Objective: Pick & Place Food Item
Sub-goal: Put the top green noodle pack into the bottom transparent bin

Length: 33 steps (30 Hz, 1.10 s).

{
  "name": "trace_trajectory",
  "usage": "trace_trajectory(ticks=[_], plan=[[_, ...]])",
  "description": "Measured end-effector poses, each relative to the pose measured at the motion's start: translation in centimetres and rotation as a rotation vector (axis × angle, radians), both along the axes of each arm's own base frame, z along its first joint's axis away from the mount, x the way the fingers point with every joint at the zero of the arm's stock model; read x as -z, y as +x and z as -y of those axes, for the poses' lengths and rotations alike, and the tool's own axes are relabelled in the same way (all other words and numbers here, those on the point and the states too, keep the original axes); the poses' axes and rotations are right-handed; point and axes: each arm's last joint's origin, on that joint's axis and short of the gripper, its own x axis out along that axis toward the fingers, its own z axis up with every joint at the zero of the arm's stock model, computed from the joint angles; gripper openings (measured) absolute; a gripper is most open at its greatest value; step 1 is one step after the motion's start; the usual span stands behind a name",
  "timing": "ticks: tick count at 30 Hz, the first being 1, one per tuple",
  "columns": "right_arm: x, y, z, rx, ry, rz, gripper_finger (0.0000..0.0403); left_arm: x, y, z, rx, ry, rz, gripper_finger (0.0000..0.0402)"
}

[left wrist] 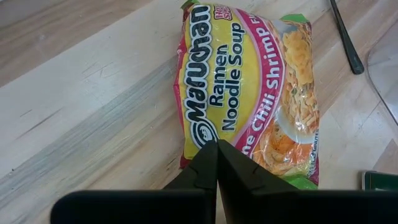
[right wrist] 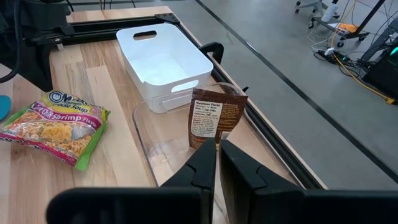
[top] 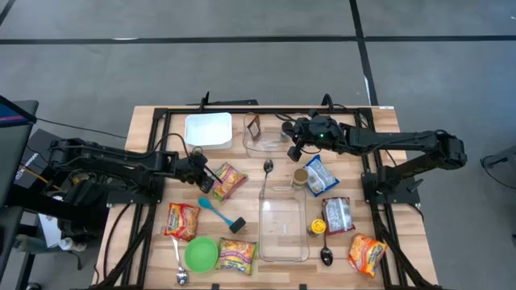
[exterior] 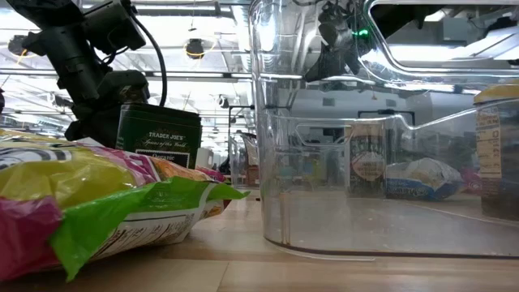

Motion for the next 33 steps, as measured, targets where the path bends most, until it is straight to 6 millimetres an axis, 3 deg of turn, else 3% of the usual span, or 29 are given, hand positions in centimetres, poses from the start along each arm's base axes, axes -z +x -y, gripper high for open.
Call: trace_trajectory(ticks=[7,22,33], plan=[[0.0,0.0,0.0,0.0,0.0,0.0,0.0014,-0.01,0.0,0.0,0.0,0.0,0.0,0.0035],[0.0,0.0,0.01,0.0,0.0,0.0,0.0014,0.32,-0.58,-0.06,-0.016,0.024,-0.071,0.0151],[0.0,0.0,0.01,0.0,0.0,0.0,0.0014,0.31,-0.56,-0.08,-0.019,0.028,-0.069,0.019]])
